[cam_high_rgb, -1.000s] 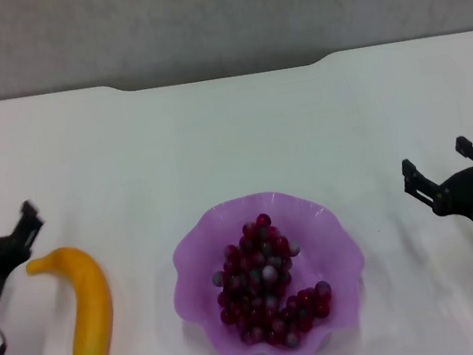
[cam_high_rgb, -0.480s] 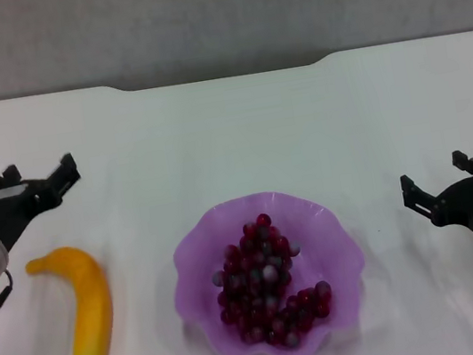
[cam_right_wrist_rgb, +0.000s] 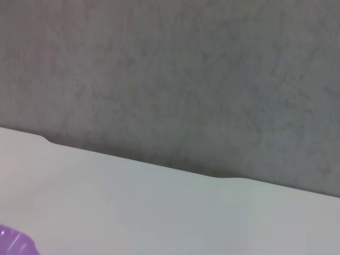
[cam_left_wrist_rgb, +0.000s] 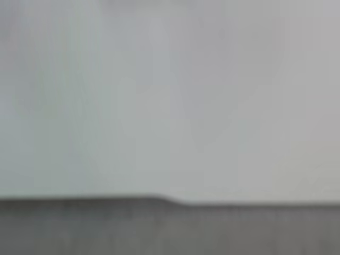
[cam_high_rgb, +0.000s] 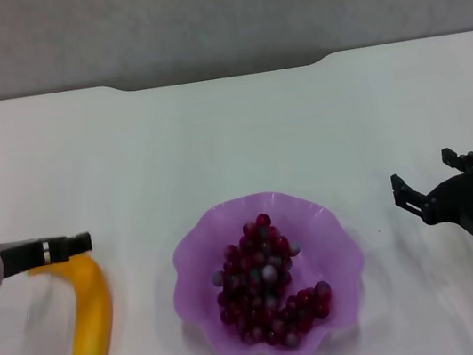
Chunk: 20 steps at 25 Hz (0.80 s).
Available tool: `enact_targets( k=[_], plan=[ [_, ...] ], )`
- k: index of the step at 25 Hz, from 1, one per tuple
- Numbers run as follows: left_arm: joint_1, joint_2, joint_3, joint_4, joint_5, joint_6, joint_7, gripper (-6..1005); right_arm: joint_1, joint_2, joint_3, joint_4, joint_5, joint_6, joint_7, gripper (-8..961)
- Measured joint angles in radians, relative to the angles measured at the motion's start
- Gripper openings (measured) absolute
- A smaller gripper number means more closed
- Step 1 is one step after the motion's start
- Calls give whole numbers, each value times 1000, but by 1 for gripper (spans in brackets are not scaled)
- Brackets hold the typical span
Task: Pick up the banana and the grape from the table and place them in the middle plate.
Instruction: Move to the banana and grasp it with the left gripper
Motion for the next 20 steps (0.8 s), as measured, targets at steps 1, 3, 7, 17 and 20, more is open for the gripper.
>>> enact_targets(
  k=[1, 3, 7, 17, 20],
  plan=[
    [-10, 0, -12, -4, 8, -46, -8, 891, 0, 0, 0, 0, 0, 0, 0, 901],
    [-25, 1, -24, -19, 32, -119, -34, 891, 0, 0, 0, 0, 0, 0, 0, 901],
    [-48, -4, -1, -60, 135, -228, -137, 891, 0, 0, 0, 0, 0, 1, 0, 901],
    [-134, -6, 42, 49, 162, -256, -198, 891, 2, 0, 3, 0, 1, 1, 0, 901],
    [-145, -8, 46, 70, 163, -245, -210, 891, 2, 0, 4, 0, 0, -1, 0, 900]
  ],
)
